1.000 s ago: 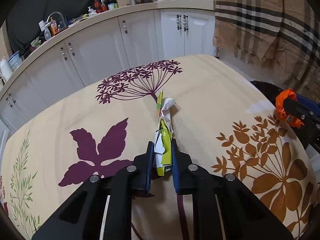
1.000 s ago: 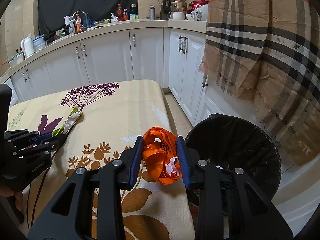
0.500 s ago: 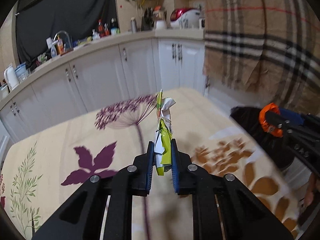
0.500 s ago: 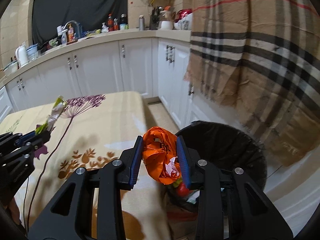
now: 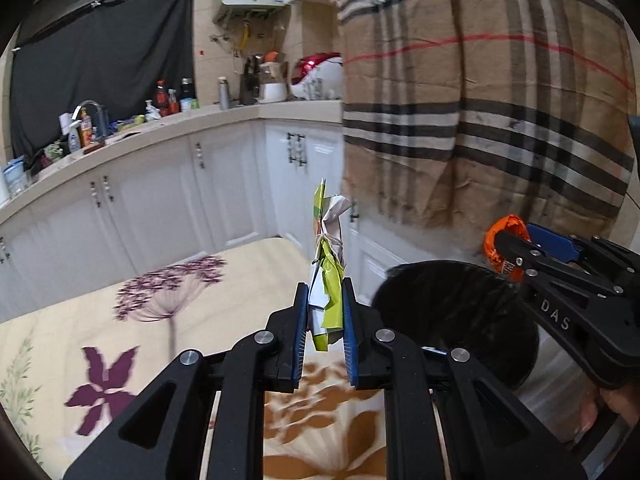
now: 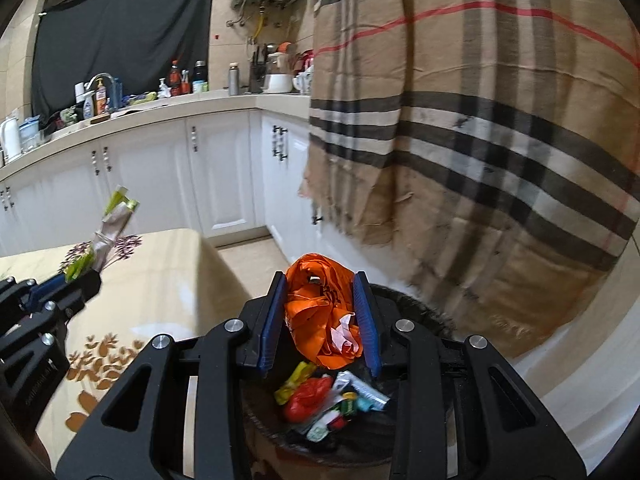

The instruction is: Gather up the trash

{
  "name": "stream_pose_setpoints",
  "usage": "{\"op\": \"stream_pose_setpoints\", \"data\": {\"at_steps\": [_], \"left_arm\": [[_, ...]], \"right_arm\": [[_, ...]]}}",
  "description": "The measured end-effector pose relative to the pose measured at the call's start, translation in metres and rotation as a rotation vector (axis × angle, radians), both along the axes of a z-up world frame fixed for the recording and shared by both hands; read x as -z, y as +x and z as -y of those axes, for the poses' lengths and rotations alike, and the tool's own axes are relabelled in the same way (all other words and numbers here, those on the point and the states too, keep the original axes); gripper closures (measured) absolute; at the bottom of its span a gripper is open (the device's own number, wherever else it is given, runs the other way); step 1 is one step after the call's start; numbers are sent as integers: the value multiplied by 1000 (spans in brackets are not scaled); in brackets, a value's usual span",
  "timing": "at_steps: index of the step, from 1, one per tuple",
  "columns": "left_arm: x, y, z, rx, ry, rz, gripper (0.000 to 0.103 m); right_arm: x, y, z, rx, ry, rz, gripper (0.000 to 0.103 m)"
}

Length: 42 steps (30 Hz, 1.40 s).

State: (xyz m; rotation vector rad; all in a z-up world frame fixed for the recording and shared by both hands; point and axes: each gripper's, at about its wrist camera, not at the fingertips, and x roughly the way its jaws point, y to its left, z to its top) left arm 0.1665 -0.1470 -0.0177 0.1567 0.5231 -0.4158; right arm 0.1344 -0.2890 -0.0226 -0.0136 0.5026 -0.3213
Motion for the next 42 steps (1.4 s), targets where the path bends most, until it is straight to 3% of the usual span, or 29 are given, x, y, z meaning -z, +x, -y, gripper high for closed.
{"op": "stream_pose_setpoints", "data": {"at_steps": [8,23,25,27,42], "left_arm": [[11,13,41,34,24,-9,86],[29,30,79,82,78,-57,85],[32,32,83,86,89,-63,84],[34,34,85,85,87,-74,83],[9,21,43,7,36,-36,53]], "right_arm": [[9,5,27,59,0,-4,70],[29,19,58,132,28,-34,70],[30,22,62,147,21,-41,59],[31,23,67,162,22,-41,55],[16,9,43,127,35,-12,50]]}}
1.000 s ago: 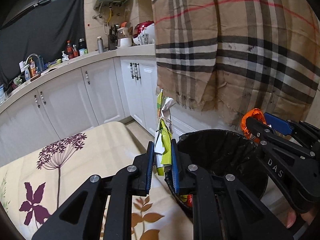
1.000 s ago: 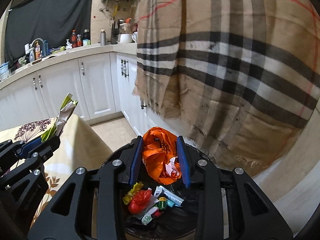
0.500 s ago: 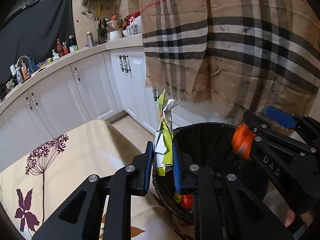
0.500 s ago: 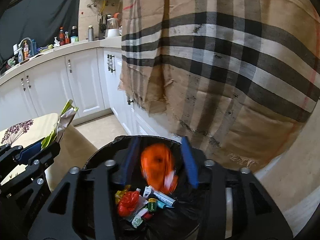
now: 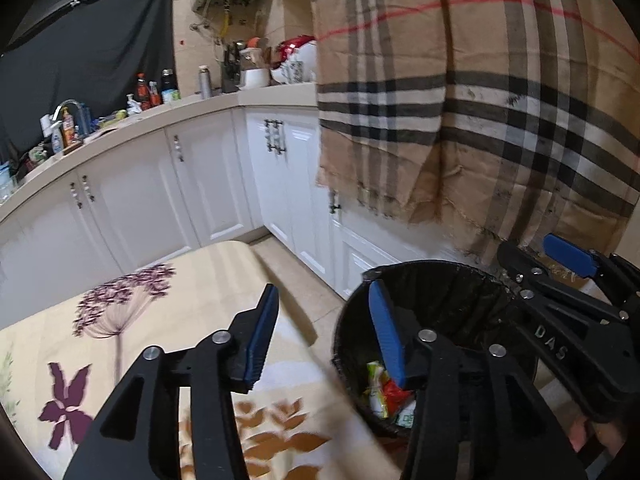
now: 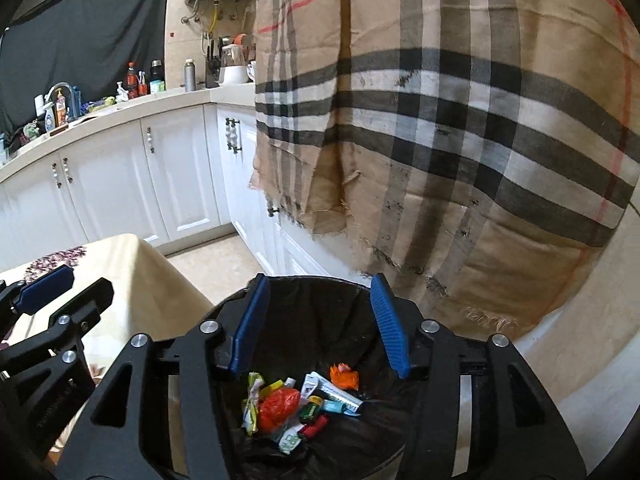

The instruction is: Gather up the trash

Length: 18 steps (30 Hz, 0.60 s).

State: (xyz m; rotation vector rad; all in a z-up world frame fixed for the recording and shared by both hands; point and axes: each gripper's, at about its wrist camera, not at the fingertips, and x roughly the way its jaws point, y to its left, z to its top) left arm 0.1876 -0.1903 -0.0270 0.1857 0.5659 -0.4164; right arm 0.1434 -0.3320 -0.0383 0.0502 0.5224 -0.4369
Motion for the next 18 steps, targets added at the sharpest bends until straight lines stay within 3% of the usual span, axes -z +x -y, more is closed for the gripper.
{"op": "stream_pose_setpoints", "data": {"at_steps": [11,18], "left_arm": [[-21,-31,-85,-152,-25,30,33],[-31,-57,-145,-261,-30,41,29]], "right_arm": [[-17,-20,-60,-100,30,38,31],[-25,-37,-117,-202,31,54,24]]}}
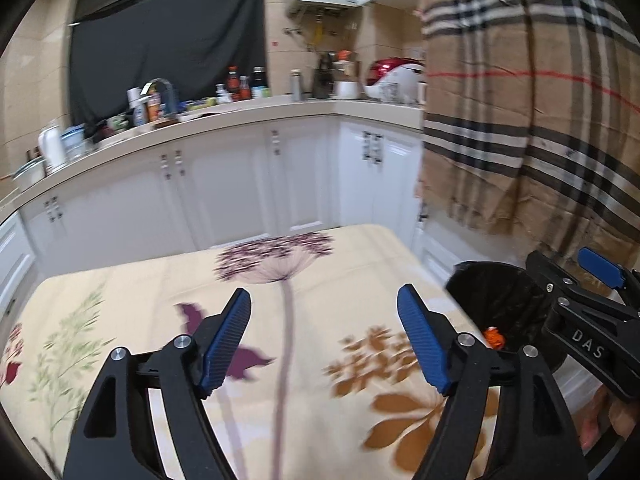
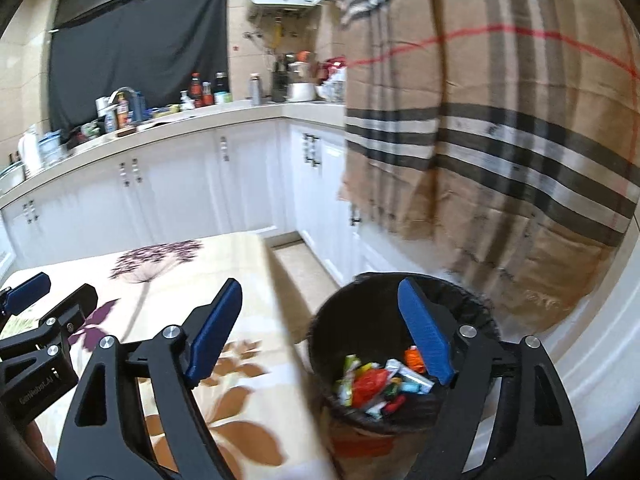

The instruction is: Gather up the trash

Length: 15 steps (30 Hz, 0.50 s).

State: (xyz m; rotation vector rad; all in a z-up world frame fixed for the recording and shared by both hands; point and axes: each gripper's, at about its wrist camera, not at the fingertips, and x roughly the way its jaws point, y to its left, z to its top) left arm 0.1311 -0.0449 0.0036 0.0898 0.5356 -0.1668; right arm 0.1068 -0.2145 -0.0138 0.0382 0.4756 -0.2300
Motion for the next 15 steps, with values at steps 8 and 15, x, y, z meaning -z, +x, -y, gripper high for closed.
{"op": "stream_pose_setpoints", "data": {"at_steps": [8,15], "left_arm": [[-9,-38,-58,-109,3,36,25],[-15,-64,-83,-149,8,55,23]], "right_arm": [[-9,-24,-55,-101,-20,20,21],[-18,-46,-85,-155,-42,39,18]]}}
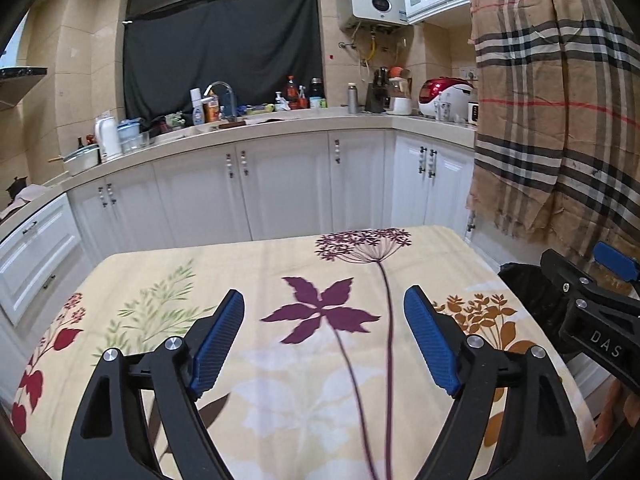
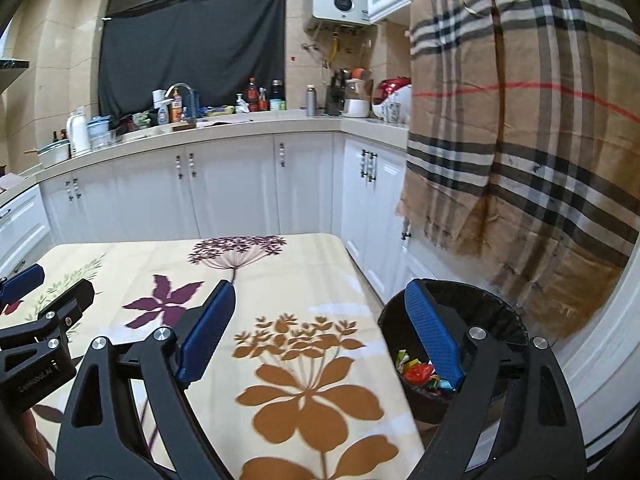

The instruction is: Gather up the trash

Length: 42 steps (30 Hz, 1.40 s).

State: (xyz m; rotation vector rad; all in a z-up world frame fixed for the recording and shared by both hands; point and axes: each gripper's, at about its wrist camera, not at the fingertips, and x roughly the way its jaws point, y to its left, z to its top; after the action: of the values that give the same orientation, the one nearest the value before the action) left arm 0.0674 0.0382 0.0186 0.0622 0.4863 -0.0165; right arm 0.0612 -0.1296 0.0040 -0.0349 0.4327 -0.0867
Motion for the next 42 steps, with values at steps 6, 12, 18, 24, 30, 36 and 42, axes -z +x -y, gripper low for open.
{"op": "stream_pose_setpoints", "data": {"at_steps": [6,12,18,24,30,36,42], "left_arm": [[-8,-18,-10,-14,-14,26,21],[-9,-28,-12,-8,-7,36,20],[-9,-30,-12,-7,-12,44,20],[-10,-33,-11,2,-21,45,19],[-9,-32,-10,6,-31,35,19],[-10,-32,-10,5,-36,39,19],[-10,-32,-10,5,-41,41,19]], "right_arm": [[-9,-17,-13,-21,-13,27,15],[-15,-28,-18,-24,-23,46,15],[-16,-34,-14,-10,-27,50,15],[-14,-35,-10,1,-28,47,15],[-11,-36,-11,6,-30,42,15],[-10,-36,-9,8,-30,40,15],[-9,-37,-8,11,-33,42,15]]}}
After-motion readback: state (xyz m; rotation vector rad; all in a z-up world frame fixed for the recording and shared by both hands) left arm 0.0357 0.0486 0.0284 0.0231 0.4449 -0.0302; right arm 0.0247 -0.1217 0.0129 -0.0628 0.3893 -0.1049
